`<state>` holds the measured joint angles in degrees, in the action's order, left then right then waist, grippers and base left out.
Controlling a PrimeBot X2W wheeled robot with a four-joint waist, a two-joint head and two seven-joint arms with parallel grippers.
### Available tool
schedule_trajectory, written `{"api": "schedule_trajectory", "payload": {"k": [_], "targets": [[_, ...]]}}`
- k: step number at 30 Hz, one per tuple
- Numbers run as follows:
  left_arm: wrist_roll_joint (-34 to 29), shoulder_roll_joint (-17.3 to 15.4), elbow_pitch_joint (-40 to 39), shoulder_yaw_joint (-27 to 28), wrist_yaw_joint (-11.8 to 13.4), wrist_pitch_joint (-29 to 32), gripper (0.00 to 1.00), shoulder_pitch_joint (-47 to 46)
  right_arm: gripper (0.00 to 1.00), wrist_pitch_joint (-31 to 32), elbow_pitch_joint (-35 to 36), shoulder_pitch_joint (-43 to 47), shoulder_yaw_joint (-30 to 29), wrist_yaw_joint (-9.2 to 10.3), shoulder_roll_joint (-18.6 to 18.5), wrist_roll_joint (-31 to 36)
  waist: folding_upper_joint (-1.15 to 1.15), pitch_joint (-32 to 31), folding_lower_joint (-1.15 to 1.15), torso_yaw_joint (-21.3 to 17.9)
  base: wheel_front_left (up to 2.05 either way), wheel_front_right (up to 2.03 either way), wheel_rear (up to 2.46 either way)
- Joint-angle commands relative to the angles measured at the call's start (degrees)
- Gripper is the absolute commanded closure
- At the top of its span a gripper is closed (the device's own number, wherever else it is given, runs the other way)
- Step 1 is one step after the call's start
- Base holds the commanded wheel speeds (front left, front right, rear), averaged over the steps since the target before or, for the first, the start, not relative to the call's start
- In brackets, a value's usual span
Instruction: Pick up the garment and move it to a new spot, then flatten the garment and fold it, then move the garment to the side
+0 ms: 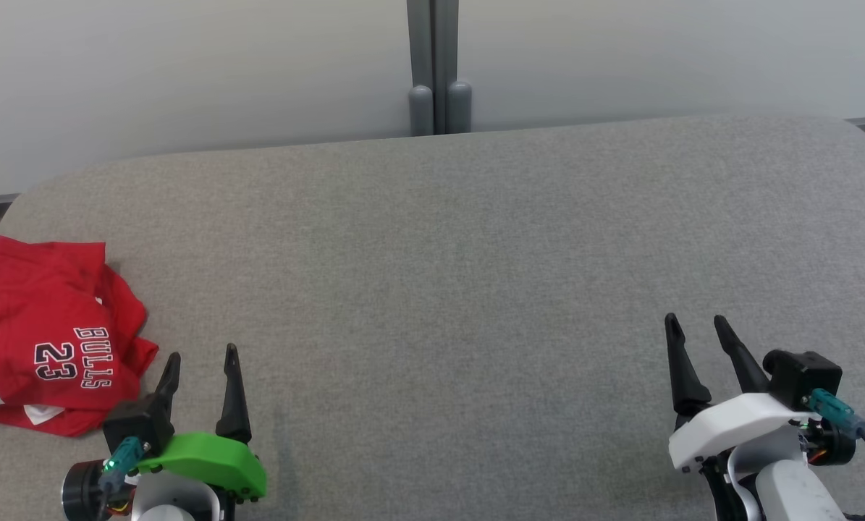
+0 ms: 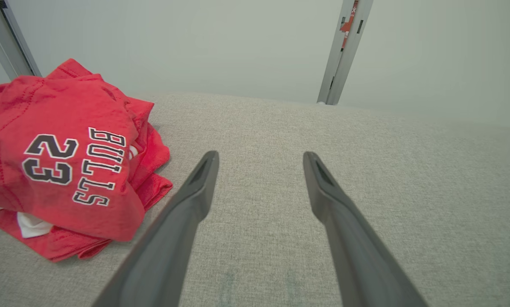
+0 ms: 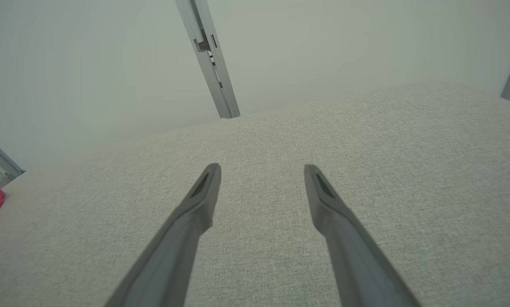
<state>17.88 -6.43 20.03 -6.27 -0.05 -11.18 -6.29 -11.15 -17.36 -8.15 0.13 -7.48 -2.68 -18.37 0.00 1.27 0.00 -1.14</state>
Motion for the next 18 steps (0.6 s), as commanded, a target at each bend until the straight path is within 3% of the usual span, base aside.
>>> {"api": "schedule_trajectory", "payload": {"k": [1,11,18], "targets": [[-1.17,0.05,-0.05,0.06,-0.08,-0.55,0.00,0.26,0.00,-0.58,-0.34,0.37,-0.16,-0.01,-0.19,1.63,0.00,-0.06,0.00,0.06,0.00,0.00,0.00],[-4.86,1.20,0.19,2.07,-1.41,-1.73,0.00,0.84,0.00,-1.75,-1.01,0.08,-0.58,-0.02,-0.26,6.09,0.00,0.61,0.00,1.24,0.00,0.00,0.00],[-6.93,2.21,1.48,4.33,-1.71,-2.46,0.00,0.20,0.00,-2.54,-1.38,-1.07,1.44,-0.02,-0.28,8.77,0.00,2.80,0.00,6.57,0.00,0.00,0.00]]}}
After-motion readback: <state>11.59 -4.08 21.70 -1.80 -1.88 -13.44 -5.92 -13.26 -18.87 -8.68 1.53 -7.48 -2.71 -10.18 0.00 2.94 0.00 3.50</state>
